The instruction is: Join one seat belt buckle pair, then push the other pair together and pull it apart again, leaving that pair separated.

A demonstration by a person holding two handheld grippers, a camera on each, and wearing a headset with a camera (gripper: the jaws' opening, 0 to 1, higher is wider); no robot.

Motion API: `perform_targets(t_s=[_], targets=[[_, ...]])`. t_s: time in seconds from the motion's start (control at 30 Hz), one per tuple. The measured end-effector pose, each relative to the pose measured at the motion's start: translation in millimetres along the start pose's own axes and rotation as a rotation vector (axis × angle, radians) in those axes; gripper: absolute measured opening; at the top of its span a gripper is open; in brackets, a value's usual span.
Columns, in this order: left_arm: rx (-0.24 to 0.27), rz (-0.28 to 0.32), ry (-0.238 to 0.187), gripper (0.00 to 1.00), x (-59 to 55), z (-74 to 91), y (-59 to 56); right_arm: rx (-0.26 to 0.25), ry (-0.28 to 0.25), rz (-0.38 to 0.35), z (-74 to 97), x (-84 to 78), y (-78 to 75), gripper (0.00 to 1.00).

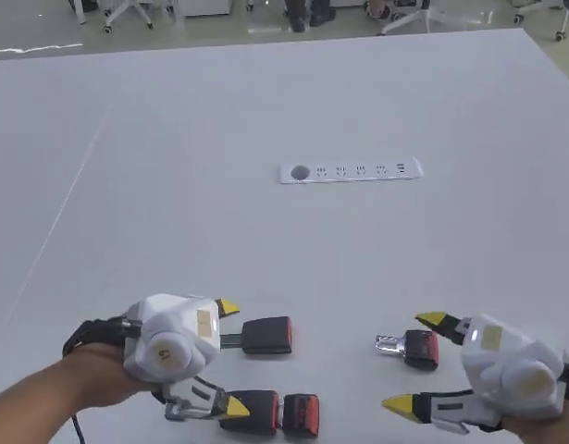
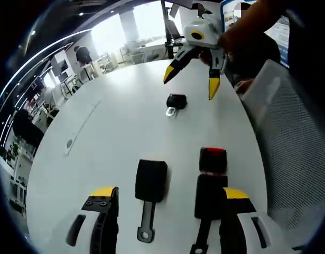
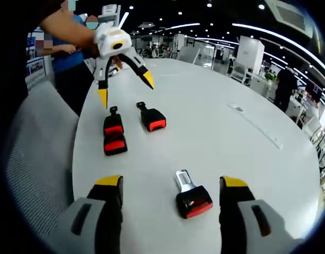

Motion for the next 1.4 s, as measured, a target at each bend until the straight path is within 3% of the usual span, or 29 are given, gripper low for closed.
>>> perform_targets(t_s=[0.17,0.23,0.33,0.53,0.6,0.73,0.83,0.87,0.93,0.97,1.0,1.13,1.4], targets=[[-0.001,0.035,0.008,0.77,3.2,-8.6,24.7,0.058,0.049,0.002,-5.2,-11.9,-17.7,0.77],[-0.01,0.061,0.008,0.73,3.8,-15.4,31.2,0.108,0.08,-0.007,-11.0,-18.1,-20.6,0.76],[-0.022,0.088,0.035,0.67,0.3,-26.8,36.9,0.135,0.114,0.019,-18.8,-23.1,-24.9,0.75],[-0.09,0.095,0.082,0.62,-6.4,-52.2,36.3,0.171,0.147,0.009,-32.6,-29.7,-32.4,0.72],[-0.095,0.054,0.095,0.62,-8.5,-57.5,36.6,0.179,0.159,-0.002,-35.6,-32.3,-35.6,0.69],[-0.118,0.061,0.098,0.6,-9.9,-65.6,36.7,0.2,0.183,-0.029,-39.4,-36.3,-38.5,0.63],[-0.129,0.064,0.099,0.57,-9.6,-70.3,37.4,0.227,0.208,-0.003,-41.1,-39.8,-36.5,0.57],[-0.137,0.071,0.094,0.54,-10.5,-73.2,37.7,0.218,0.2,0.028,-40.9,-39.1,-38.6,0.55],[-0.14,0.033,0.115,0.44,-13.0,-75.9,37.4,0.217,0.207,0.015,-40.6,-39.2,-39.8,0.51],[-0.154,0.003,0.043,0.41,-5.5,-78.2,37.1,0.219,0.212,0.016,-40.7,-39.3,-42.1,0.49],[-0.143,0.034,0.091,0.41,-9.2,-73.5,36.8,0.218,0.217,0.019,-40.4,-39.8,-42.5,0.45],[-0.156,-0.014,0.06,0.35,-11.5,-74.8,36.4,0.216,0.227,0.053,-38.8,-40.6,-43.6,0.37],[-0.193,-0.075,0.087,0.34,-9.4,-74.8,39.1,0.237,0.254,0.118,-39.6,-38.3,-44.0,0.36]])
Point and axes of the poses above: the centre of the closed fingertips' face, and the gripper's own axes: z roughly backward along the fingers, y roughly to its left, x roughly out of its top, the point moved 7 cm from there along z, roughly backward along the fingers, and after that the axes turned 7 degrees about y, right-handed, at the moved point
